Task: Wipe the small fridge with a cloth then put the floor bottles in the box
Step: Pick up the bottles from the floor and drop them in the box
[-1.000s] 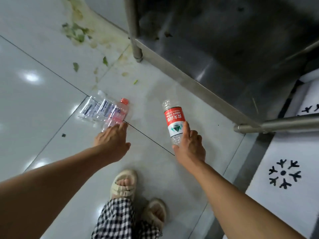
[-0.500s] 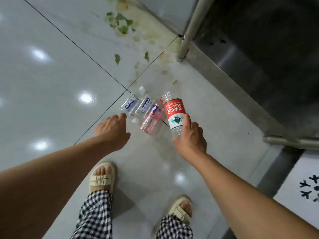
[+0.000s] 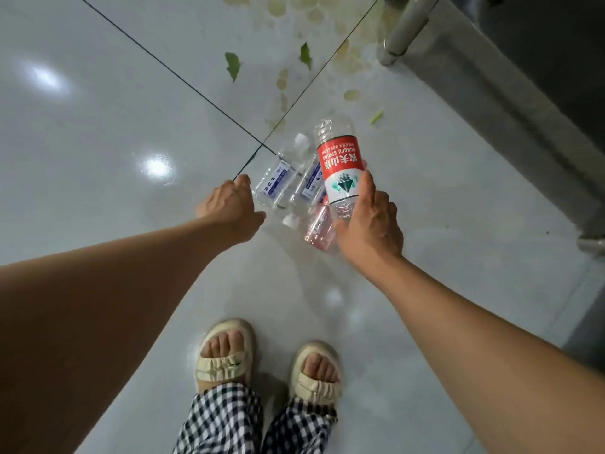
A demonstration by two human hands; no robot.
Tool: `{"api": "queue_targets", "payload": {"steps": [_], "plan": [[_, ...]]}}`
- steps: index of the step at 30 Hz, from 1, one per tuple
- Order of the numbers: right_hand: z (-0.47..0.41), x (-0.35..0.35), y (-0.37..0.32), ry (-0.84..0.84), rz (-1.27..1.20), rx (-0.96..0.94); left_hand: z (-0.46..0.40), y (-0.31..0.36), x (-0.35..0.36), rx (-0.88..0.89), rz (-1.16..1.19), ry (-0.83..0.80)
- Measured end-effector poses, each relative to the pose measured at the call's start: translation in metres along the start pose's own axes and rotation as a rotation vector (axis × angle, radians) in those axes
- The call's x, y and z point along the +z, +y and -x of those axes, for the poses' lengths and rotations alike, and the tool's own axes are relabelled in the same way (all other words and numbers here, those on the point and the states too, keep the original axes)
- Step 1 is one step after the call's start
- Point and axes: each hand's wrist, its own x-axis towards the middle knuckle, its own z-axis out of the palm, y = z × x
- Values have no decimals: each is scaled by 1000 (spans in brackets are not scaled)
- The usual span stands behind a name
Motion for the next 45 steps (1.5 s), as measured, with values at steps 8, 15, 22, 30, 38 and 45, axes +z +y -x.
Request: {"api": "queue_targets", "payload": {"steps": [8,15,22,30,38,45], "plan": [[-37,39,5,41,-96,-42,-63,18,46,30,66,47],[-42,47,13,2,-83,-22,-77,23,61,-60,87,126],[-32,27,14,18,-50,-36,-62,18,45,-118,67,125],[28,-67,-9,-30,-45,-30,40,21,-48,-57,30,169],[111,-233,-37,-11,-4,-95,175,80,-188,70,-42,235],[194,-367,-45,25,-6,-100,297,128,-292,187,-66,313]]}}
